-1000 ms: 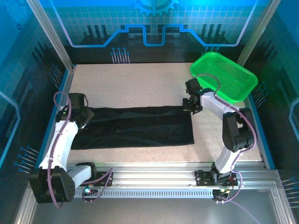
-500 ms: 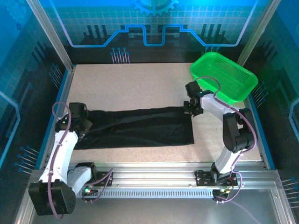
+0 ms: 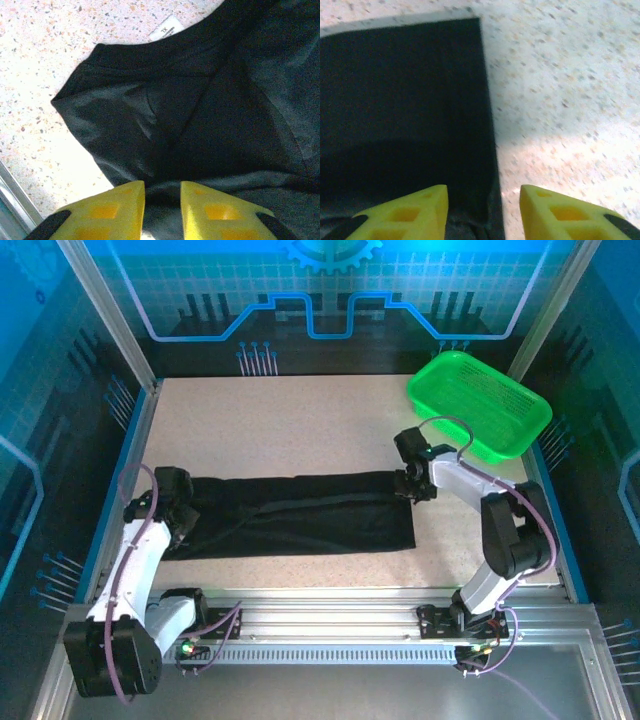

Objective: Fold and stack the t-shirts

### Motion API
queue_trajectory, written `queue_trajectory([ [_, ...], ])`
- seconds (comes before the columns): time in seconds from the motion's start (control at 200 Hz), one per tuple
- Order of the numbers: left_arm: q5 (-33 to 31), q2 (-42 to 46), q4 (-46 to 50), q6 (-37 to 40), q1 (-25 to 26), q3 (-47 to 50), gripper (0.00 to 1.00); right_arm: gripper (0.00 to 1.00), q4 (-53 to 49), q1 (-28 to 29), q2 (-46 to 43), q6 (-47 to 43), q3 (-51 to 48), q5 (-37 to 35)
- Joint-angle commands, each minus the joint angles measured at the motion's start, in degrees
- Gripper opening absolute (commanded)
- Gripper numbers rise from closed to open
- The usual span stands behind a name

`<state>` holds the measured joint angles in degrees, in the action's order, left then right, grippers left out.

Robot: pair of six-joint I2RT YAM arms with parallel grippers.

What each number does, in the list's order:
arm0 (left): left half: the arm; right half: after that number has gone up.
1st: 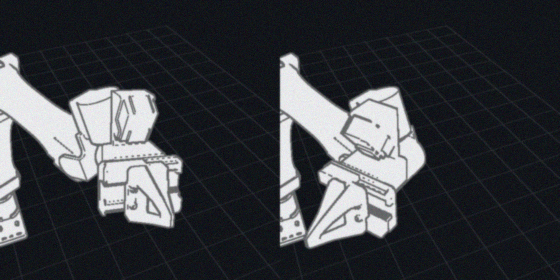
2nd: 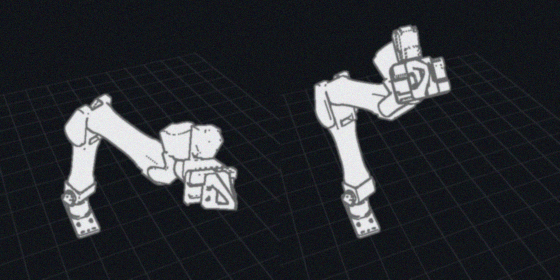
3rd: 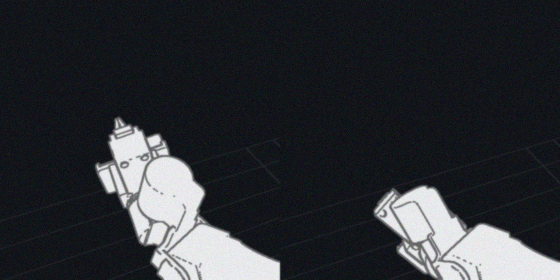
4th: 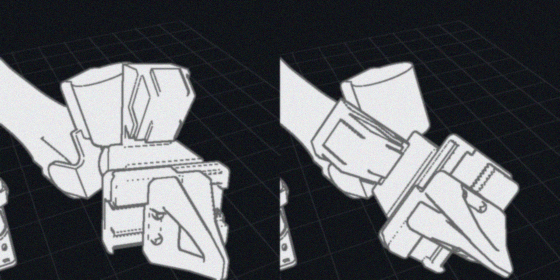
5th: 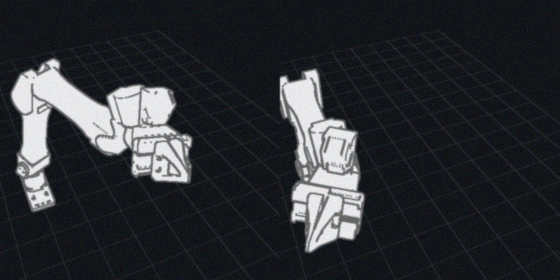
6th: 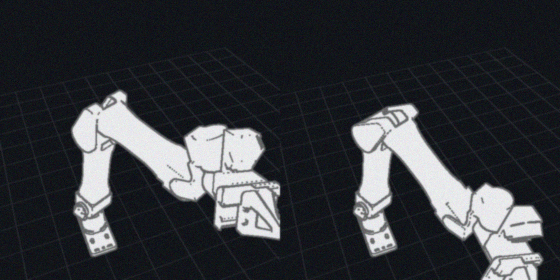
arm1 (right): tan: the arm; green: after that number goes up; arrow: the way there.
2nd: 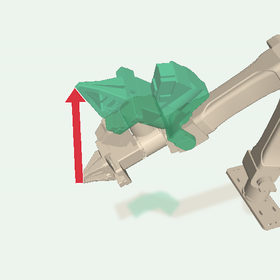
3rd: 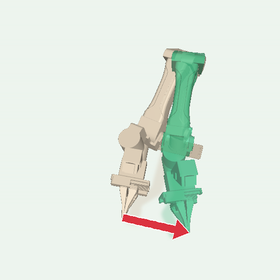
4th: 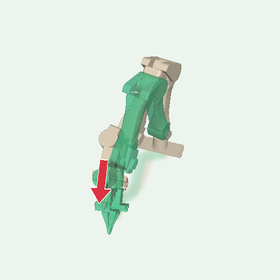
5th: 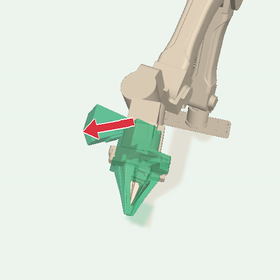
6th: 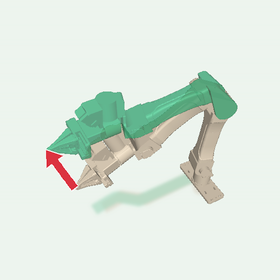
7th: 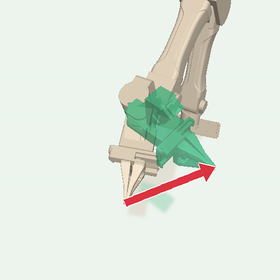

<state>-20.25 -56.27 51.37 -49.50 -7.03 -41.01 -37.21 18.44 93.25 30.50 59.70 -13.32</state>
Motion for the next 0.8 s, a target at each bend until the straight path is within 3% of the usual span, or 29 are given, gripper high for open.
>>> queue_trajectory([
  [0.0,-2.2,-0.6,1.0,-0.4,0.0,-2.5,0.30,0.45,-1.6,-0.2,-5.4,3.7,-0.9,-1.8],
  [0.145,-1.4,-4.3,-2.4,0.0,0.6,-6.5,0.33,0.39,-1.0,-0.7,-5.3,5.3,1.2,0.9],
  [0.225,0.7,-7.6,-6.2,0.5,0.7,-8.1,0.33,0.29,-0.3,-0.2,-2.2,5.8,4.1,3.7],
  [0.3,4.5,-11.6,-10.1,1.0,0.8,-9.5,0.29,0.22,-0.6,1.1,1.9,6.5,7.6,5.5],
  [0.445,14.0,-18.9,-20.3,2.8,3.1,-10.9,0.27,0.18,-3.9,2.7,9.4,8.4,12.4,7.5],
  [0.645,25.5,-29.6,-25.5,5.9,9.5,-13.3,0.23,0.16,-5.4,2.5,11.3,8.1,7.3,10.7],
  [0.795,28.0,-32.7,-24.7,8.0,13.0,-11.6,0.22,0.13,-4.2,1.2,6.4,6.3,0.9,9.1],
])
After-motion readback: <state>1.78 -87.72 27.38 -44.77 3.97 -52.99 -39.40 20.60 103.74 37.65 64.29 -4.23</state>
